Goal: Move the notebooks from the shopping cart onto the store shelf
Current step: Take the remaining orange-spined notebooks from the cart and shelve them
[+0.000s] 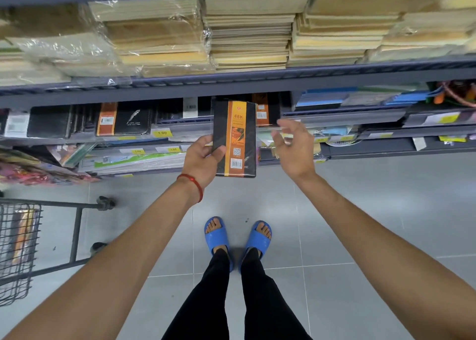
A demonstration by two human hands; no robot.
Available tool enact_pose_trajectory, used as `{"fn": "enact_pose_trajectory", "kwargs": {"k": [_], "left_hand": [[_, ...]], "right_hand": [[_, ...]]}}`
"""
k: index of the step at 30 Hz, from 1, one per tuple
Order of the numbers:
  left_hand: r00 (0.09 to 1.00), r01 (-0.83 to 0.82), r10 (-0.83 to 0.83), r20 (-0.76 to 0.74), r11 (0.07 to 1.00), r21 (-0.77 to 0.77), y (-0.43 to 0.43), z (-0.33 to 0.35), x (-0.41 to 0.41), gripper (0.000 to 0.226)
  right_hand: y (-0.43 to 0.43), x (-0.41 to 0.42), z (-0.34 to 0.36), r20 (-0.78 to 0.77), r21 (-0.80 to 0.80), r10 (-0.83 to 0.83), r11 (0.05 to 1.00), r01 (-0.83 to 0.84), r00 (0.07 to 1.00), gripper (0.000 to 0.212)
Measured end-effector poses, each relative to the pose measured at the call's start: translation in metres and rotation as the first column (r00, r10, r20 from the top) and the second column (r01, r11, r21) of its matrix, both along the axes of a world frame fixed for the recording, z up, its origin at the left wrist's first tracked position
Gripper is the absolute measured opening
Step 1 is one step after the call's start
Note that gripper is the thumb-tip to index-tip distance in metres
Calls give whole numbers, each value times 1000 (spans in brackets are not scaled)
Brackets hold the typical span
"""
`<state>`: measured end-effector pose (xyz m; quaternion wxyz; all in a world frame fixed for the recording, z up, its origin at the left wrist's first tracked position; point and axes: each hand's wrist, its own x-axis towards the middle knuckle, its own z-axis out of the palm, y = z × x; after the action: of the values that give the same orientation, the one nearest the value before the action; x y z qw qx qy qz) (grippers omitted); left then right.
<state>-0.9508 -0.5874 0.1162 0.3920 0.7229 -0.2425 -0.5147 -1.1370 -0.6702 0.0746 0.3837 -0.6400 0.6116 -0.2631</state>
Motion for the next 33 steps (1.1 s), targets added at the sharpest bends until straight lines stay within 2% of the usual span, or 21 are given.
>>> {"fn": "enact_pose_trajectory", "kwargs": {"k": [2, 3, 5, 7, 12, 17, 21, 28, 33], "left_hand": [[999, -30, 31, -45, 1000, 7, -3, 1, -9, 17], [996, -52, 53, -67, 999, 15, -5, 1, -14, 24], [991, -95, 98, -97, 995, 33, -9, 1, -22, 33], [987, -117, 122, -108, 992, 48, -14, 0, -29, 38], [989, -92, 93, -116, 996, 20, -25, -3, -40, 44], [990, 125, -131, -58, 987, -96, -27, -9, -33, 61], [966, 258, -255, 39, 960, -112, -29, -18, -30, 82], [936, 299, -268, 230, 948, -112, -41, -44, -37, 78], [925, 291, -243, 293, 948, -131, -51, -54, -40, 71]], "right_hand": [[16, -6, 12, 121, 136, 64, 987, -80, 991, 26], [23, -8, 17, 180, 199, 85, 973, -121, 980, 25], [32, -10, 28, 273, 231, 93, 960, -159, 957, 26], [37, -12, 36, 292, 221, 110, 959, -178, 950, 32], [35, -18, 37, 210, 241, 222, 932, -270, 952, 77], [24, -19, 25, 233, 188, 136, 965, -181, 963, 68], [14, -23, 17, 194, 160, 189, 962, -221, 963, 73], [-4, -24, -7, 119, 148, 199, 965, -215, 973, 71], [-19, -20, -14, 66, 122, 227, 965, -233, 972, 70]]}}
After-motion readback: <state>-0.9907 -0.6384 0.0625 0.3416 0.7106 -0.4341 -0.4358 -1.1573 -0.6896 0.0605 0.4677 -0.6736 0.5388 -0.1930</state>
